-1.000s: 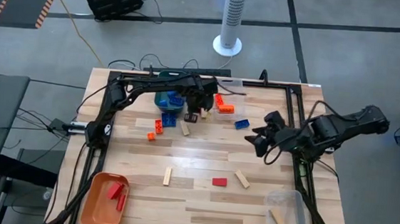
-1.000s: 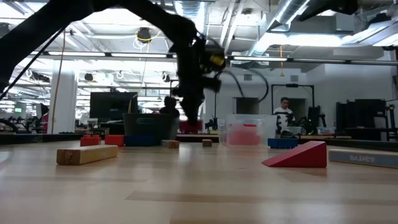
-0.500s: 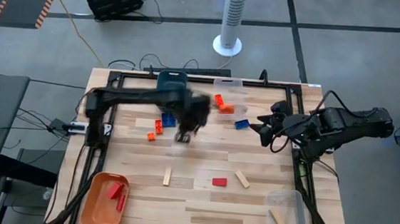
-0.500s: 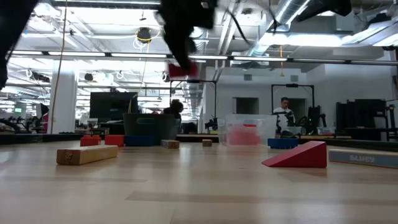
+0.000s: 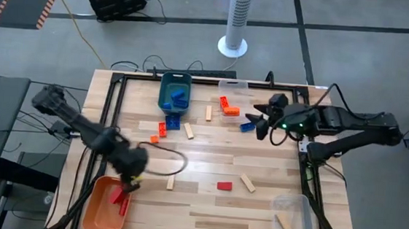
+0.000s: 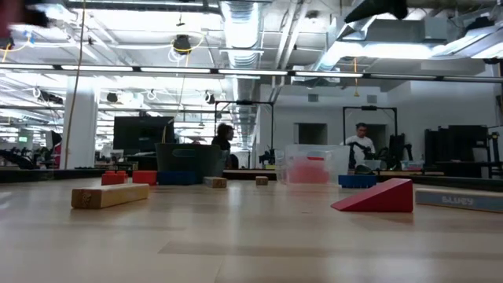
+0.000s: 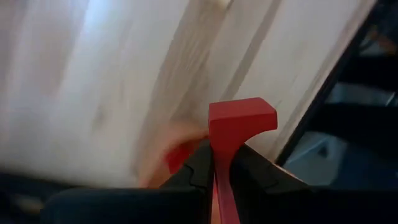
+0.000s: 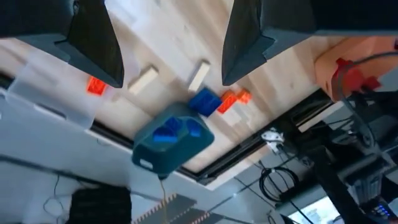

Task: Sort blocks
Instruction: Put the red block into the orange bin

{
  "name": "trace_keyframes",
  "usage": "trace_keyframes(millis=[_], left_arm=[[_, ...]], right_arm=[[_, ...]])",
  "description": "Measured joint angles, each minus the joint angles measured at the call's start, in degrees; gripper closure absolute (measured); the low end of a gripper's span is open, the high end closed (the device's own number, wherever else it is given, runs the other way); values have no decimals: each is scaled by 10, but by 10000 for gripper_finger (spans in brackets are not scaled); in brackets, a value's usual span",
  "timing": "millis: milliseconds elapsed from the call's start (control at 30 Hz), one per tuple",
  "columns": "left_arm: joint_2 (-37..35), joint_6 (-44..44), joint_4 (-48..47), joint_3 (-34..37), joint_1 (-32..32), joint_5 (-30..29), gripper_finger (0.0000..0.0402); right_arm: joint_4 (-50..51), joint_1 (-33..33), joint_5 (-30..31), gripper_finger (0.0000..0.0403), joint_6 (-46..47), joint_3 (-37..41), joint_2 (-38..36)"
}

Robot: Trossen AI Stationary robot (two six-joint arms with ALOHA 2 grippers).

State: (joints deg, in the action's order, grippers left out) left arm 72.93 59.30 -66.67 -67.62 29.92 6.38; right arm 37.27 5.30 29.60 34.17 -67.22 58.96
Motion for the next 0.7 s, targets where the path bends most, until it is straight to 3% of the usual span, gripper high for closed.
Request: trace_keyframes(millis=[133,233,467,700], left_arm=[[-56,203,14,63,92,-9,373],[-71,295,14,83,146,-21,373],[-37,418,14,94,229,-49,373],[7,456,52,130,245,-50,372]], right_arm=[[-34,-28,-46,138,-35,0,26],[-44,-44,-88,138,-42,0,45],[-66,-49,-131,138,-43,0,61],[-71,-51,-132,138,-47,0,58]])
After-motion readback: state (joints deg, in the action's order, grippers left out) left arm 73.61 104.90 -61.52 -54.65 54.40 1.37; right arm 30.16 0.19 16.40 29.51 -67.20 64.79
